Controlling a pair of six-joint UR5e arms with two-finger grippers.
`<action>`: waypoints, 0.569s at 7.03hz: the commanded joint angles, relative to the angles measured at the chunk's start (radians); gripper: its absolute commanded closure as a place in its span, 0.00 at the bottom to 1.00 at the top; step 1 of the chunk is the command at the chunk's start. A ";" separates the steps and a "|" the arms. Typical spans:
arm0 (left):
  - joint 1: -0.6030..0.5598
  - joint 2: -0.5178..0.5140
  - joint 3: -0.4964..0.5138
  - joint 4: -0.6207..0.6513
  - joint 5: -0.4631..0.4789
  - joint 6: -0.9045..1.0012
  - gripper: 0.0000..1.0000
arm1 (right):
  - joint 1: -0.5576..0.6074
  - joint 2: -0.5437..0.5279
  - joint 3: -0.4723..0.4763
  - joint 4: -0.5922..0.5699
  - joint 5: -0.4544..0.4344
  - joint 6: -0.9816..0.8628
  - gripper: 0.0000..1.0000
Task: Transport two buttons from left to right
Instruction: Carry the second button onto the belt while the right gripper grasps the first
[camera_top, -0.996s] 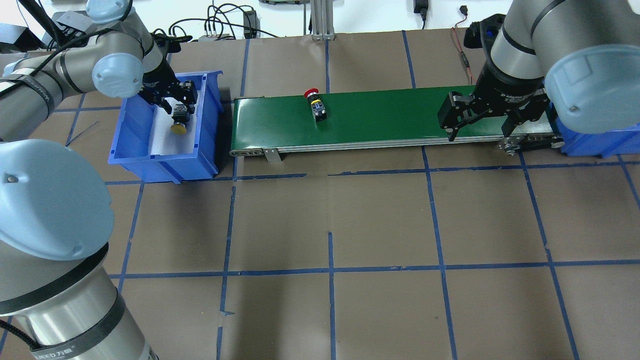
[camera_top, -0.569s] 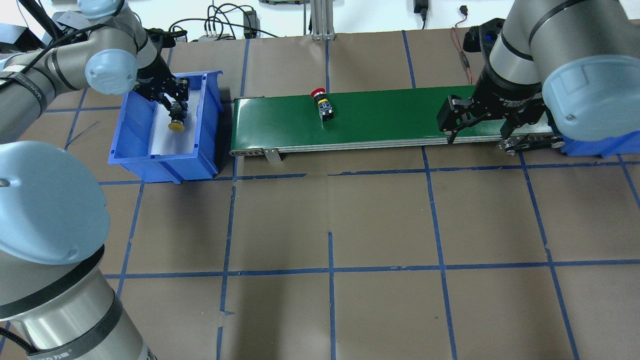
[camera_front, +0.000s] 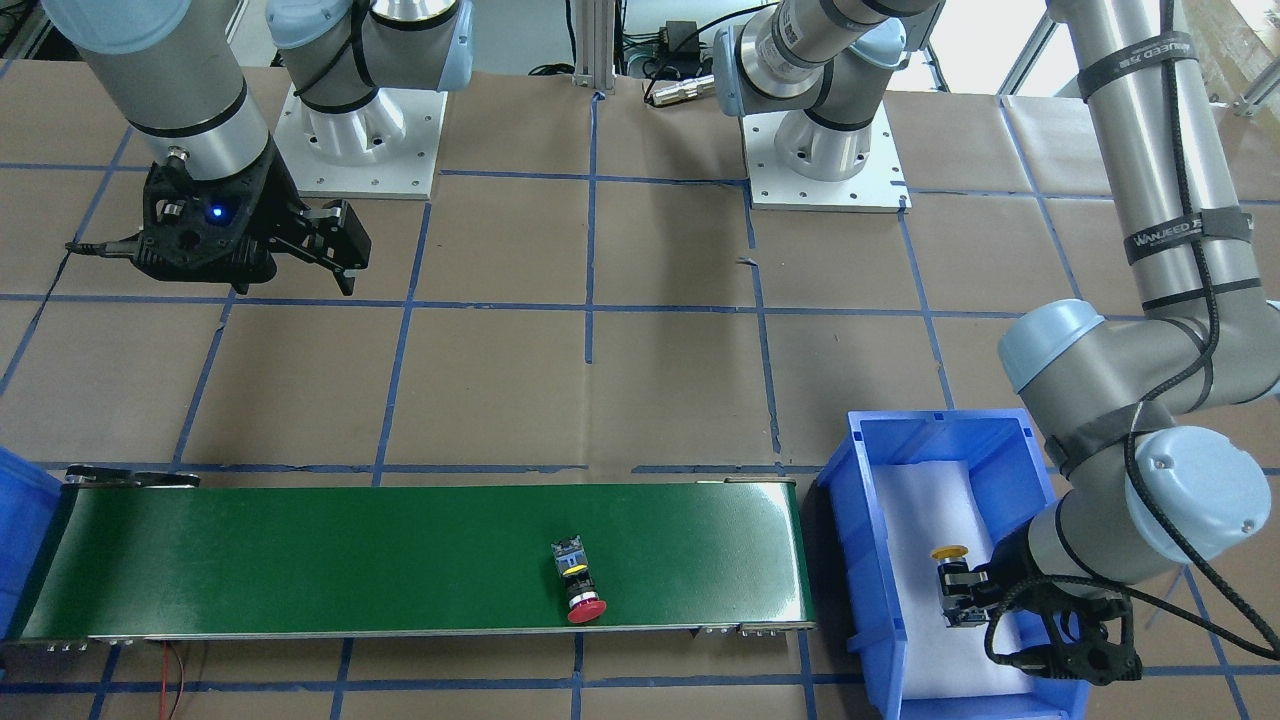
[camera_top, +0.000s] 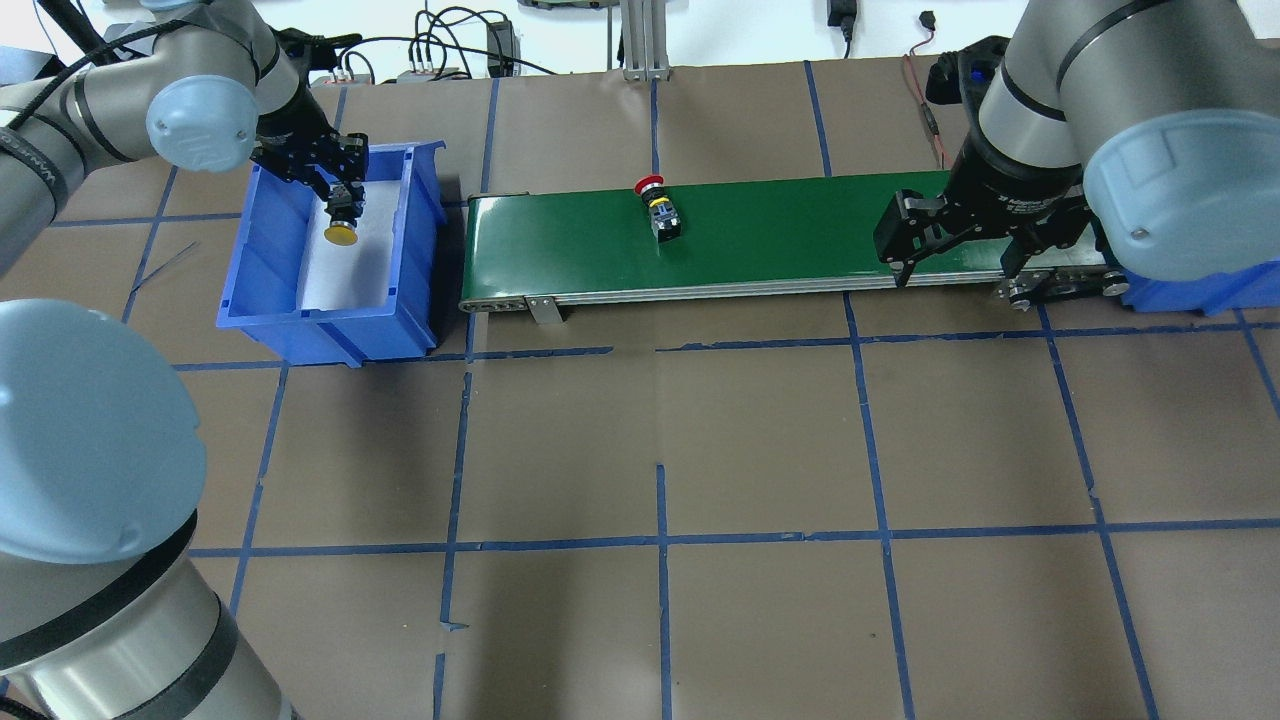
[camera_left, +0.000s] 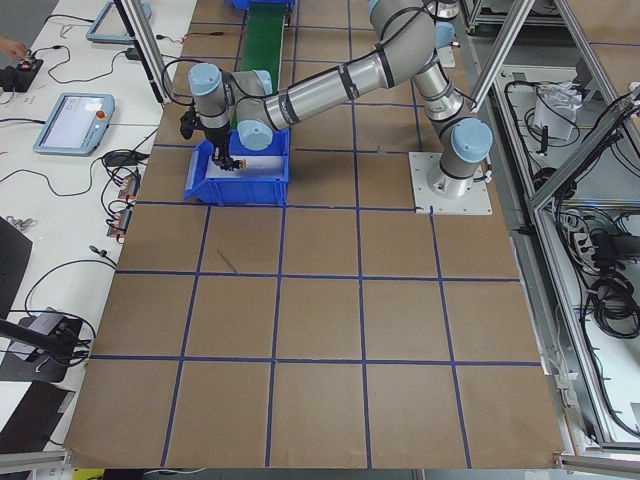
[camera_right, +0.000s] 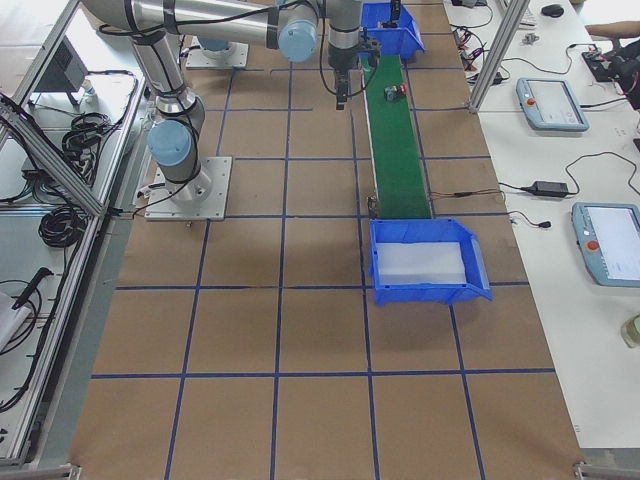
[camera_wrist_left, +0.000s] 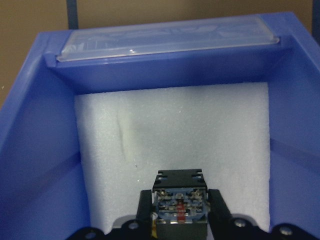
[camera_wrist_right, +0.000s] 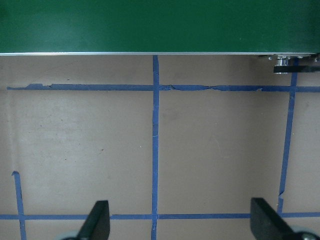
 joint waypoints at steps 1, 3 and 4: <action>-0.006 0.052 -0.008 -0.019 0.002 -0.001 0.85 | -0.001 -0.001 -0.011 -0.001 0.001 0.000 0.00; -0.010 0.074 -0.005 -0.048 0.006 -0.002 0.87 | -0.004 0.011 -0.014 -0.023 0.000 -0.003 0.00; -0.013 0.109 0.010 -0.115 0.008 -0.026 0.87 | -0.003 0.010 -0.014 -0.037 0.007 0.001 0.00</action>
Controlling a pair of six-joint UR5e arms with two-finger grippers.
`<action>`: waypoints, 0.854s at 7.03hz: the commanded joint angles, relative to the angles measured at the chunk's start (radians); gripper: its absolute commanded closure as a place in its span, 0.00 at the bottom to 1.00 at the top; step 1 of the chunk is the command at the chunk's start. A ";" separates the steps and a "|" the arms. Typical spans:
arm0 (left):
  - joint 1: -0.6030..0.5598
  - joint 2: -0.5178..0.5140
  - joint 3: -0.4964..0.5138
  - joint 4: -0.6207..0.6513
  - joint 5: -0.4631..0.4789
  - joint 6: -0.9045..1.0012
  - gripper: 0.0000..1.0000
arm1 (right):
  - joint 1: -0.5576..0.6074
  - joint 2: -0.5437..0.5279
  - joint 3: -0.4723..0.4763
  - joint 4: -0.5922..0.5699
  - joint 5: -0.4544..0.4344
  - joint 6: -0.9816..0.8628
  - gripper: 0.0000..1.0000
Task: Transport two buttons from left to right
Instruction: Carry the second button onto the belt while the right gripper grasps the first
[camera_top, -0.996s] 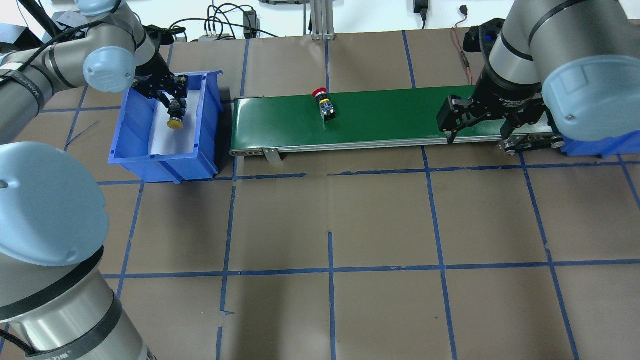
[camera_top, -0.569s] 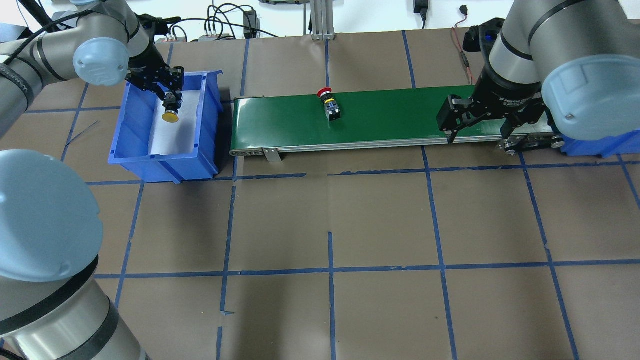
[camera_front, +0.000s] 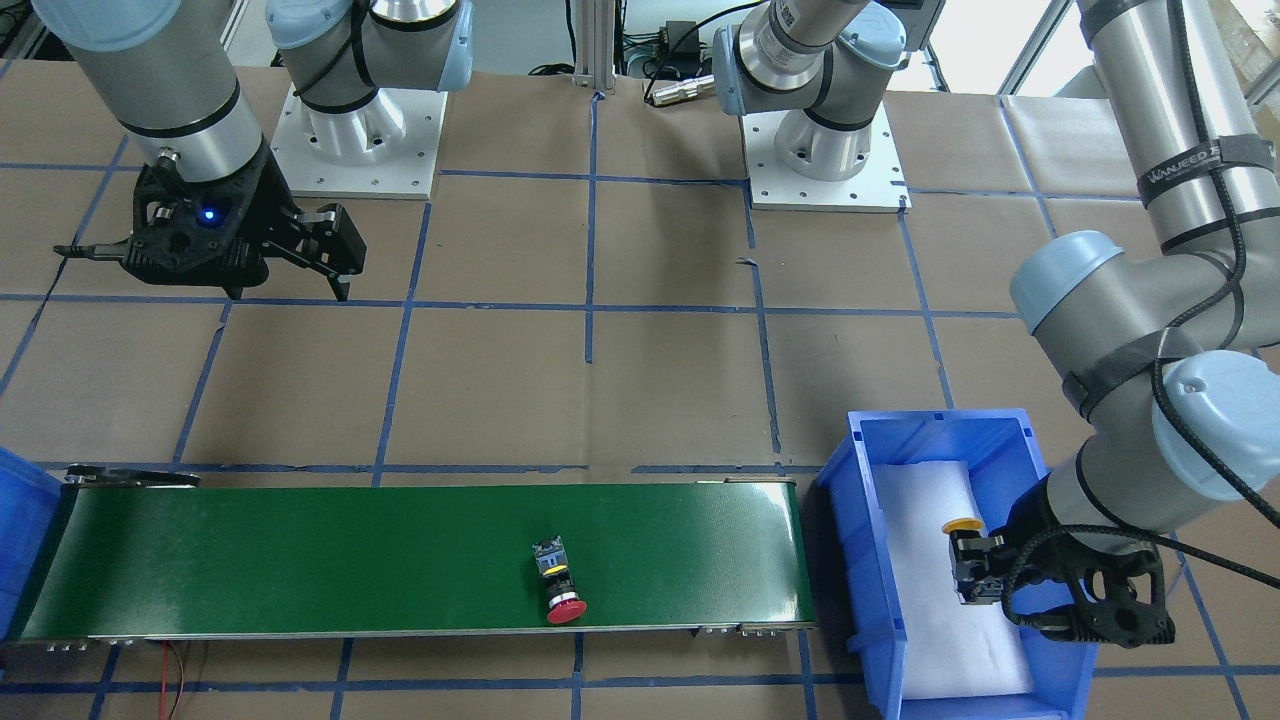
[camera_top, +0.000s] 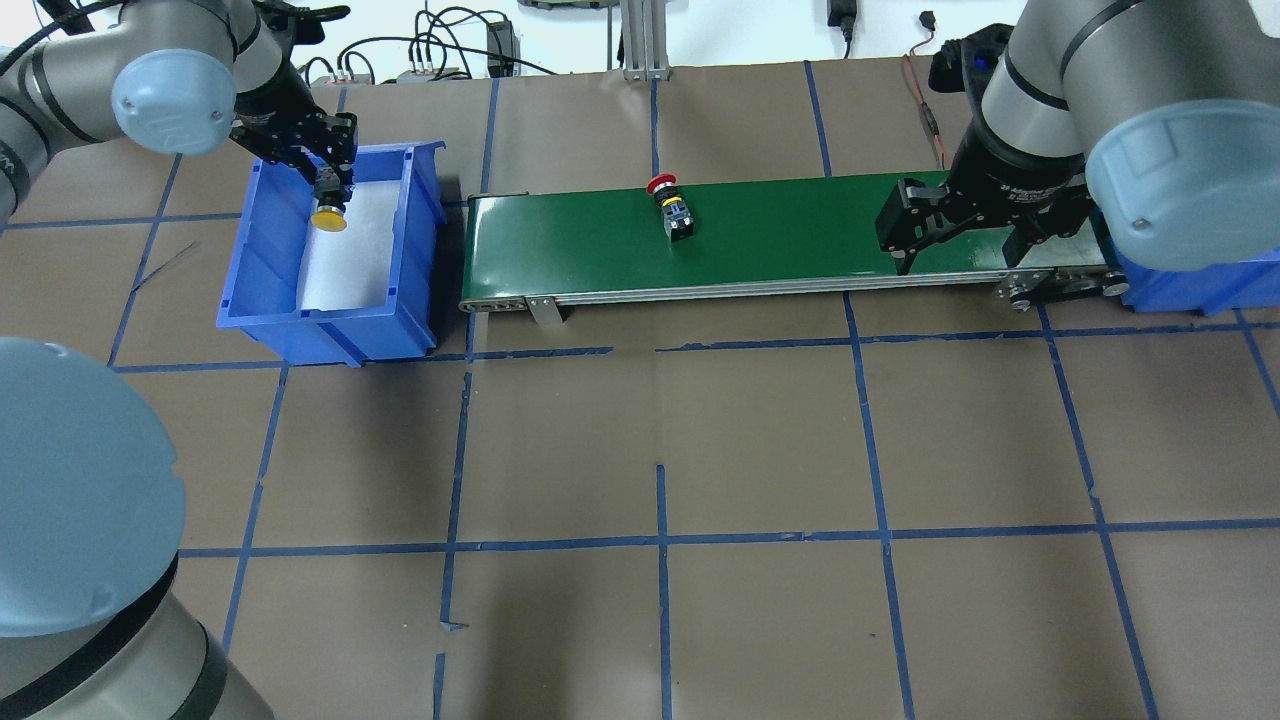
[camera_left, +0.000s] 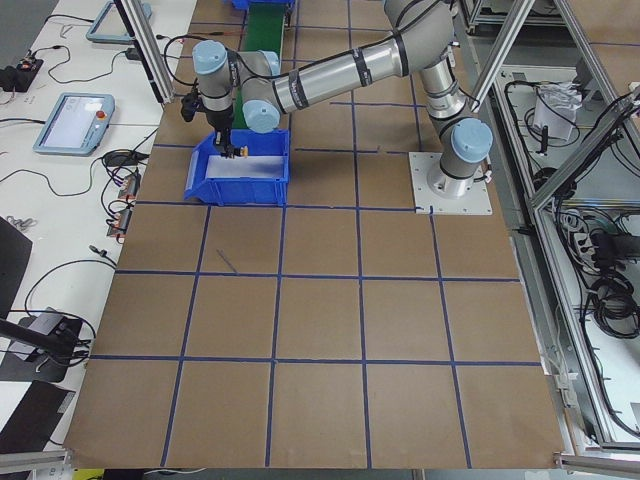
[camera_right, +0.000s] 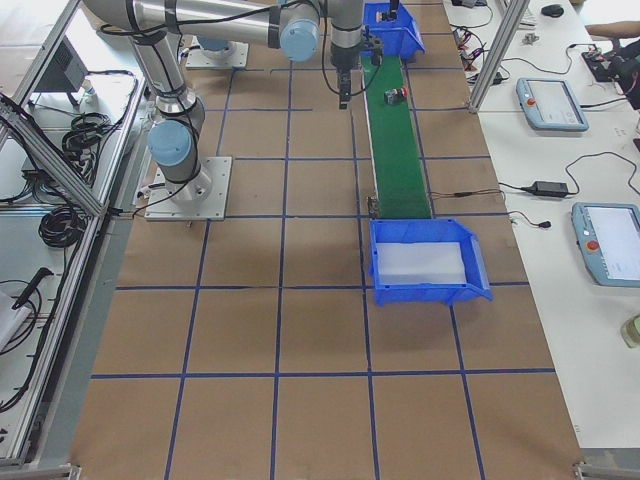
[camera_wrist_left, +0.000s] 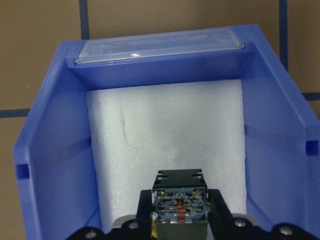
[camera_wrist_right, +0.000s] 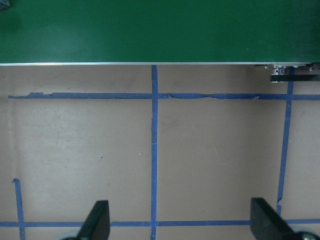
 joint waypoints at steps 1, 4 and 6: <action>-0.017 0.075 0.016 -0.103 0.001 -0.055 0.87 | 0.002 0.037 -0.009 -0.075 0.007 0.001 0.00; -0.126 0.080 0.063 -0.111 0.079 -0.132 0.87 | 0.032 0.279 -0.157 -0.159 0.036 0.015 0.00; -0.224 0.060 0.063 -0.090 0.073 -0.343 0.87 | 0.133 0.426 -0.284 -0.182 0.033 0.039 0.00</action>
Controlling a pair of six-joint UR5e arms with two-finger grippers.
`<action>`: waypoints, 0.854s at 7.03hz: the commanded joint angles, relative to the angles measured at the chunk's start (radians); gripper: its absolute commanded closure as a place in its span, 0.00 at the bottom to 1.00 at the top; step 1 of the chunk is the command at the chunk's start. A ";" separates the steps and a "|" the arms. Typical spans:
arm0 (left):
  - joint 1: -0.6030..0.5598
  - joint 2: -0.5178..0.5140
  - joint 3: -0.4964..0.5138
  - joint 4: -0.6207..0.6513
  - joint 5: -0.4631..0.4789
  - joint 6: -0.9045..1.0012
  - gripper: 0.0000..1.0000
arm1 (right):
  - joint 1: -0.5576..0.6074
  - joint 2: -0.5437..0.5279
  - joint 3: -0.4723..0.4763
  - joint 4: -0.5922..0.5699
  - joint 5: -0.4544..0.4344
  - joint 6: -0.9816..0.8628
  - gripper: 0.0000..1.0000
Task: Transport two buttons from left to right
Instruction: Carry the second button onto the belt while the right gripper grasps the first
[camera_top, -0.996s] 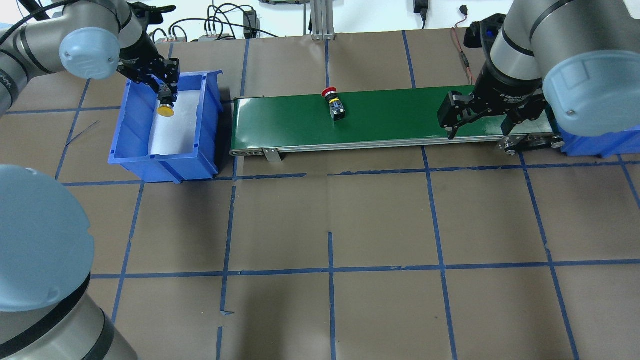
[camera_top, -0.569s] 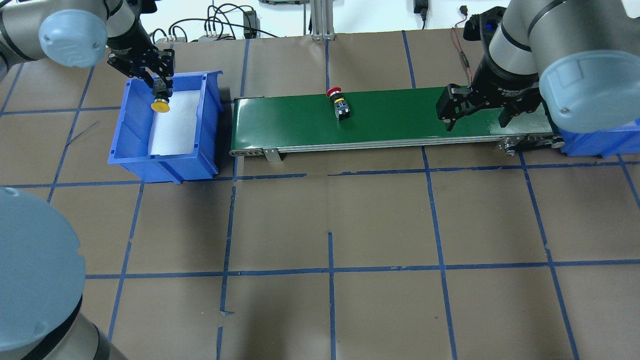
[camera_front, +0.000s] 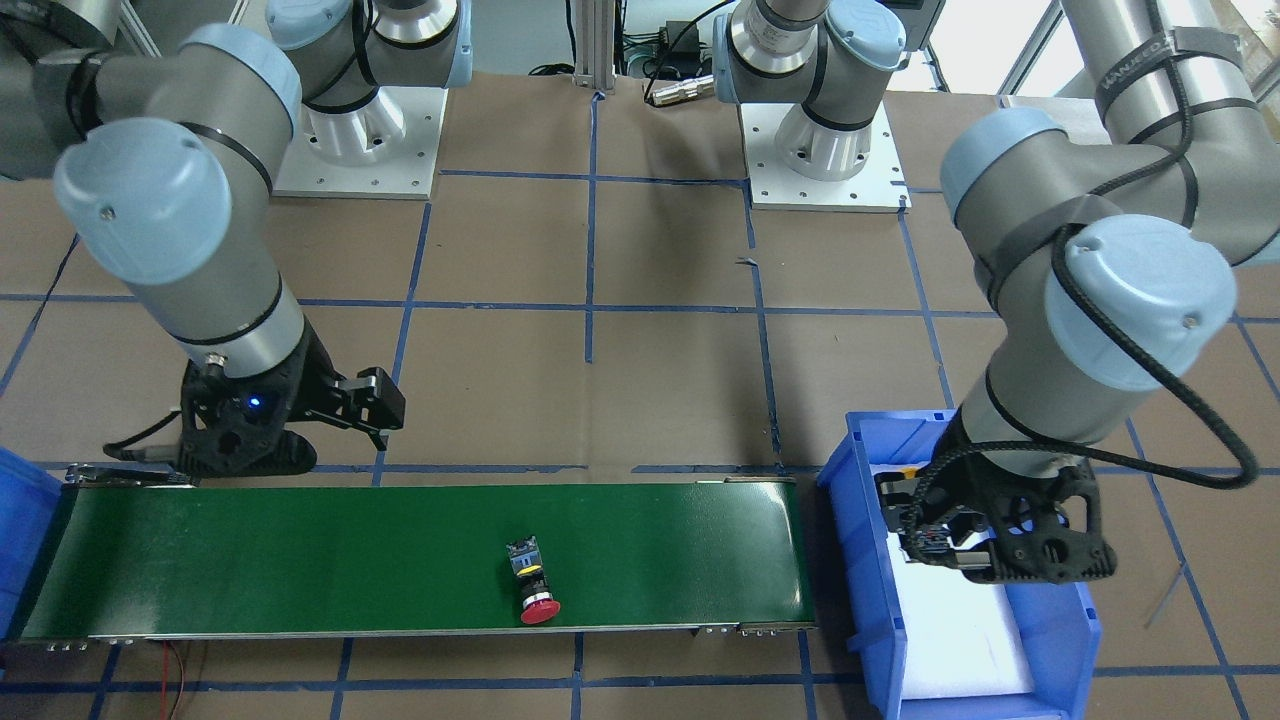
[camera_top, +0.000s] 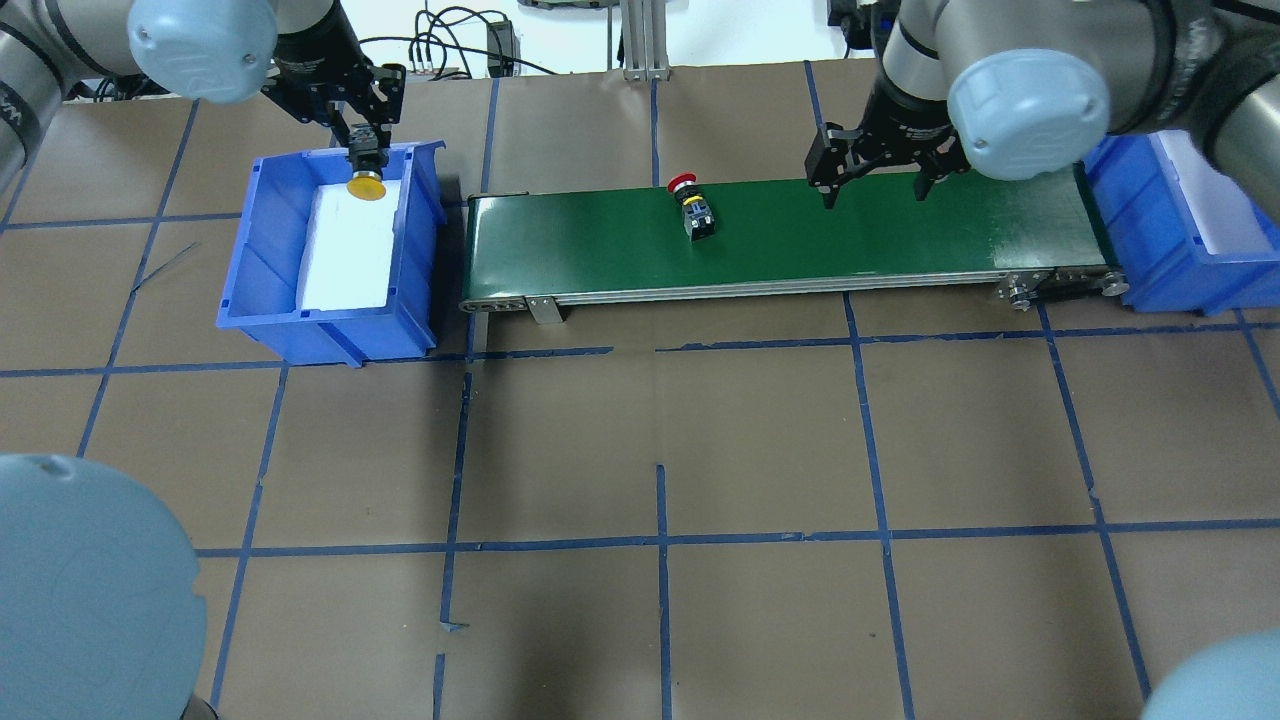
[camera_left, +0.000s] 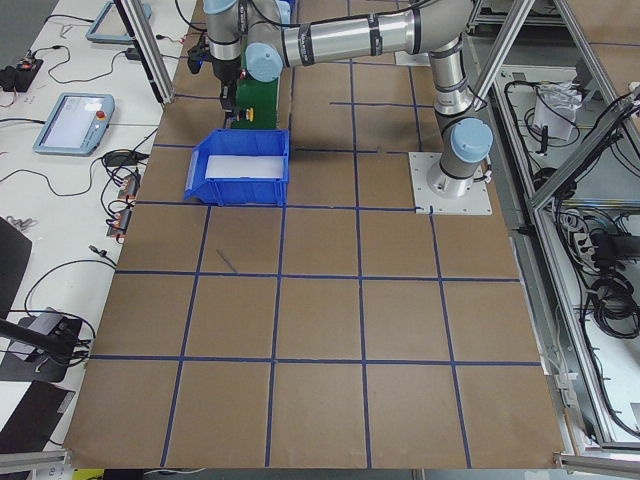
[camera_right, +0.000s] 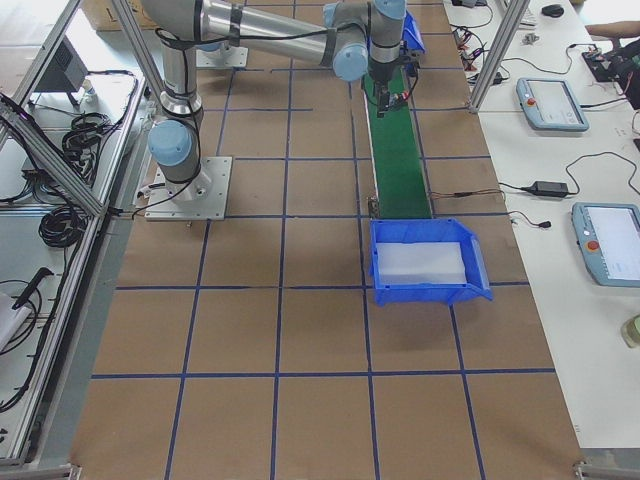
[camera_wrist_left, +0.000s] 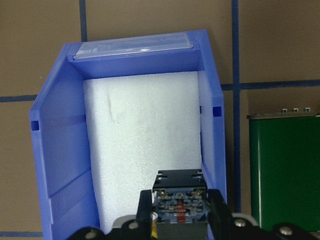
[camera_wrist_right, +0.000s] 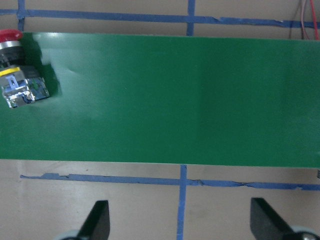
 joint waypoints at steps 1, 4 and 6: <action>-0.082 -0.050 0.001 0.068 -0.003 -0.153 0.87 | 0.074 0.129 -0.109 -0.017 0.003 0.029 0.00; -0.150 -0.127 -0.001 0.131 -0.008 -0.193 0.87 | 0.103 0.206 -0.159 -0.044 -0.002 0.031 0.00; -0.150 -0.145 -0.018 0.134 -0.011 -0.191 0.87 | 0.115 0.238 -0.166 -0.078 0.001 0.040 0.00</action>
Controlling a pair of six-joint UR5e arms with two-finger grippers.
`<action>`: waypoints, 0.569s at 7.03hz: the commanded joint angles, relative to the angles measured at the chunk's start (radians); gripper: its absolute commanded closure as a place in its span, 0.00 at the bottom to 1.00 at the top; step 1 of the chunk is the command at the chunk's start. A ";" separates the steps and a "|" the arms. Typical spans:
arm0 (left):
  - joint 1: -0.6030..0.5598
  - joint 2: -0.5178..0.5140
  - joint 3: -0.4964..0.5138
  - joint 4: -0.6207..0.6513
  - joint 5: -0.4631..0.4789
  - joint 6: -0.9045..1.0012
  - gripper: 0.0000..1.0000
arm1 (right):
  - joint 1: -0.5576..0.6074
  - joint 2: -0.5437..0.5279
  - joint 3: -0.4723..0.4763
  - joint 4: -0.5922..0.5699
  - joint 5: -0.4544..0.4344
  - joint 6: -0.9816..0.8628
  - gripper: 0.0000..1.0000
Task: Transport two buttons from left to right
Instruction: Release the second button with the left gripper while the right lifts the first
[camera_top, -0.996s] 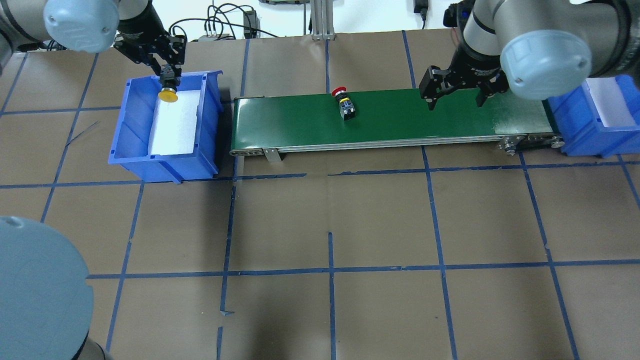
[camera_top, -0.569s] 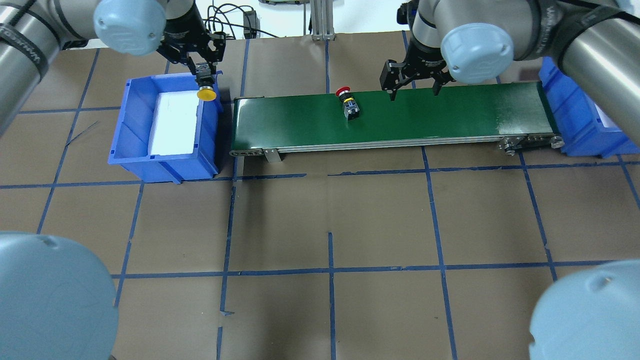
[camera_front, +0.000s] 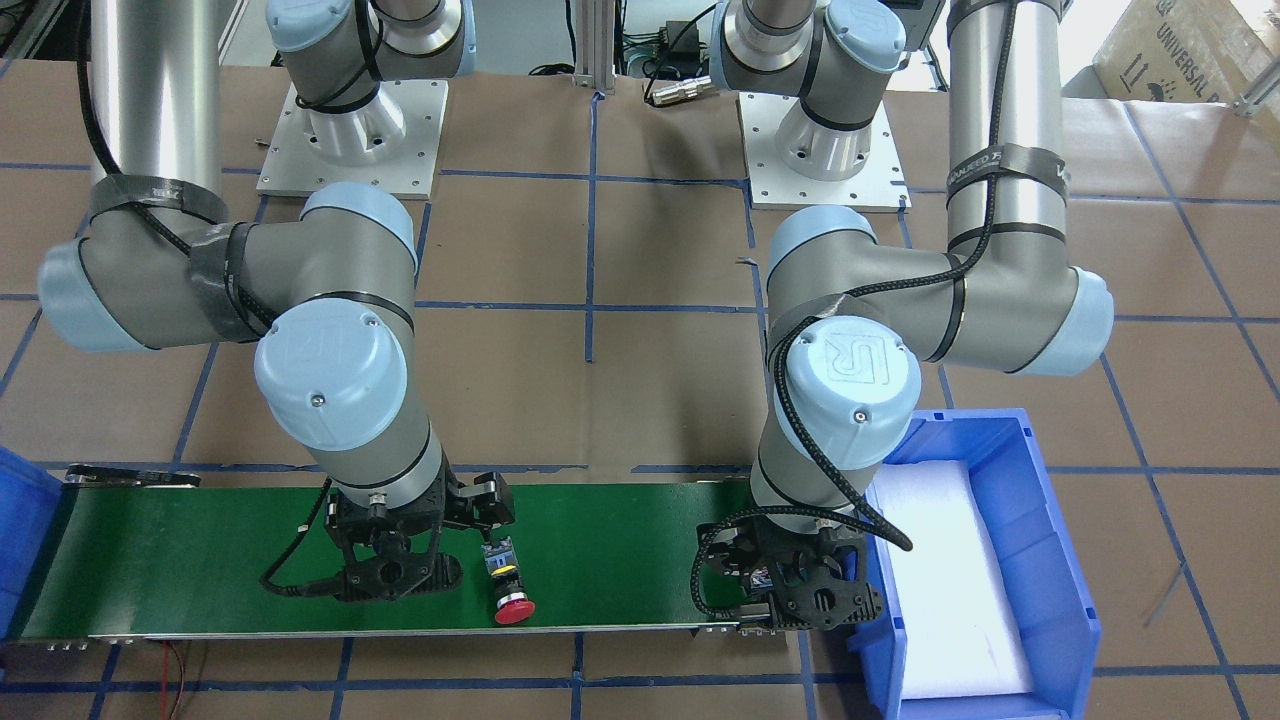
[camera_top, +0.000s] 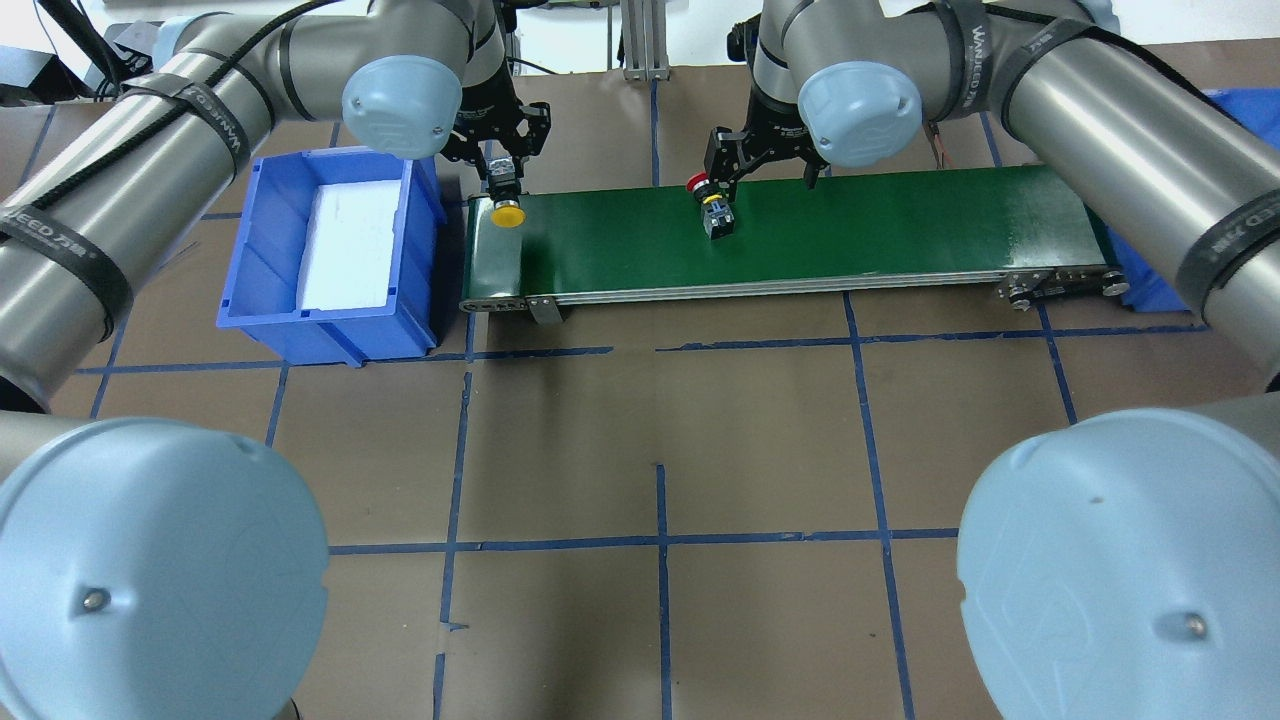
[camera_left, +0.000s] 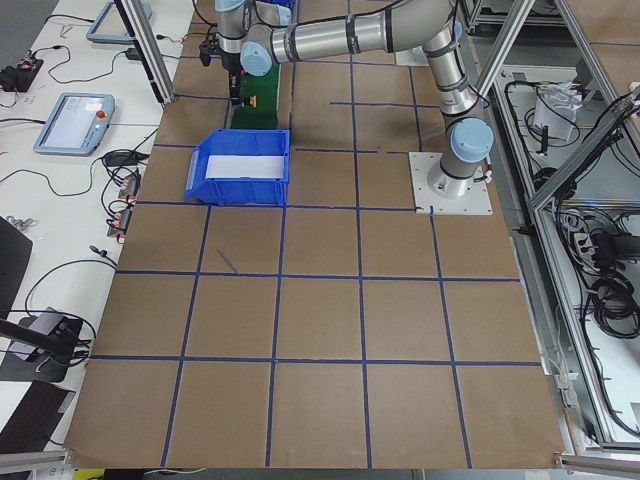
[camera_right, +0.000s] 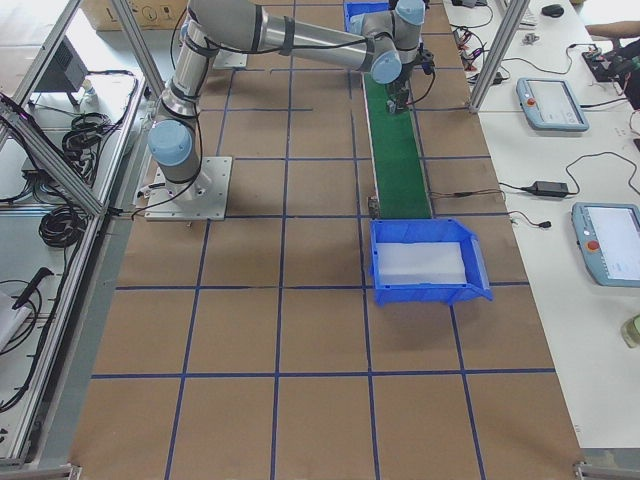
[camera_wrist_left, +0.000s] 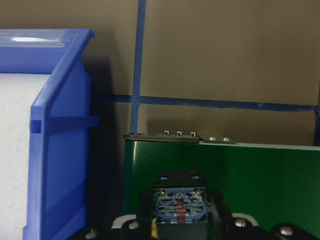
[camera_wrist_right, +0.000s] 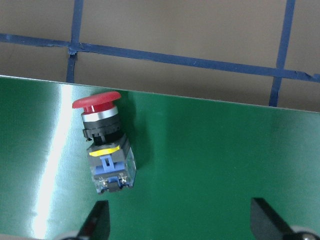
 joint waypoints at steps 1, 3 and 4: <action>0.007 -0.016 -0.007 0.005 0.003 0.020 0.87 | 0.010 0.027 -0.006 -0.017 0.002 0.001 0.01; 0.028 -0.037 -0.010 0.017 -0.002 0.056 0.87 | 0.010 0.059 -0.007 -0.085 -0.006 0.001 0.01; 0.029 -0.043 -0.013 0.017 -0.002 0.054 0.87 | 0.010 0.068 -0.007 -0.087 -0.004 -0.001 0.01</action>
